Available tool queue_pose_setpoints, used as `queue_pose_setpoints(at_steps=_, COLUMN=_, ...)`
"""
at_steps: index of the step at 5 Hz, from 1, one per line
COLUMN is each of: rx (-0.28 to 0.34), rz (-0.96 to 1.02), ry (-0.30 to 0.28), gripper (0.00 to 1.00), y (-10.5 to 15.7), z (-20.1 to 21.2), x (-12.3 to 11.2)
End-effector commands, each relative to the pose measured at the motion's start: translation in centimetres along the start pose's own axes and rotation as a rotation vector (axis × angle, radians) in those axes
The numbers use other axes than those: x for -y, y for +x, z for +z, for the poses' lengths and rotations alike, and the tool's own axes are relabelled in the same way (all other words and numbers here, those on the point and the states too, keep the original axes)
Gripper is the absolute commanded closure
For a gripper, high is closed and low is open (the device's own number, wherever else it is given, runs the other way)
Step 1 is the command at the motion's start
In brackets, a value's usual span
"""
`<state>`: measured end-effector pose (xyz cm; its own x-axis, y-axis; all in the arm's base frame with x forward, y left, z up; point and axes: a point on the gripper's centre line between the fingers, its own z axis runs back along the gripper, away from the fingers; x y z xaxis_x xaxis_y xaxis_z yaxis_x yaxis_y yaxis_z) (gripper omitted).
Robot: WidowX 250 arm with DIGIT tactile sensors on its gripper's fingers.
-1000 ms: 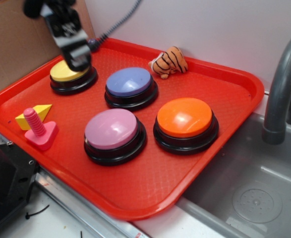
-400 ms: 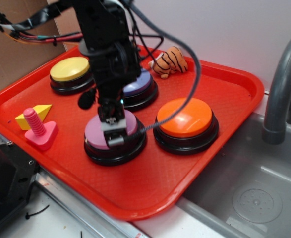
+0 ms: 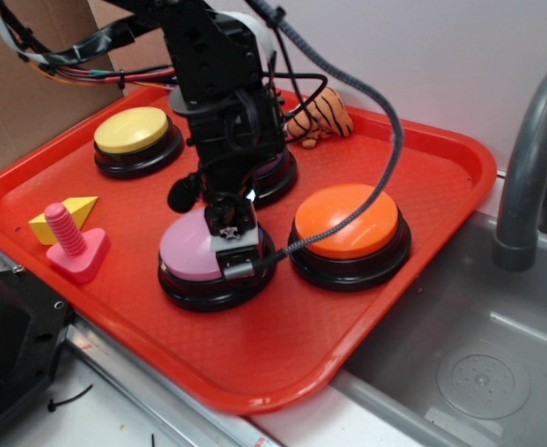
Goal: Push the pink button.
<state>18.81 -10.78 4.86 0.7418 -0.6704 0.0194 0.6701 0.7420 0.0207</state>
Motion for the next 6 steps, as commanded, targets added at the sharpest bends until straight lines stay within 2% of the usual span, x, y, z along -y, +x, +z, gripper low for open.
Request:
queue_pose_setpoints(at_steps=1, rx=-0.022, rz=-0.003, ry=0.036, gripper=0.0, y=-0.5, z=3.5, x=0.1)
queue_pose_setpoints(at_steps=2, rx=-0.045, rz=0.008, ry=0.072, gripper=0.0, y=-0.8, z=5.3, x=-0.4)
queue_pose_setpoints(at_steps=4, rx=-0.069, rz=0.071, ry=0.047, gripper=0.0, y=-1.0, z=7.2, x=-0.5)
queue_pose_setpoints(at_steps=6, rx=-0.054, rz=0.122, ry=0.026, gripper=0.0, y=-1.7, z=8.9, x=-0.8)
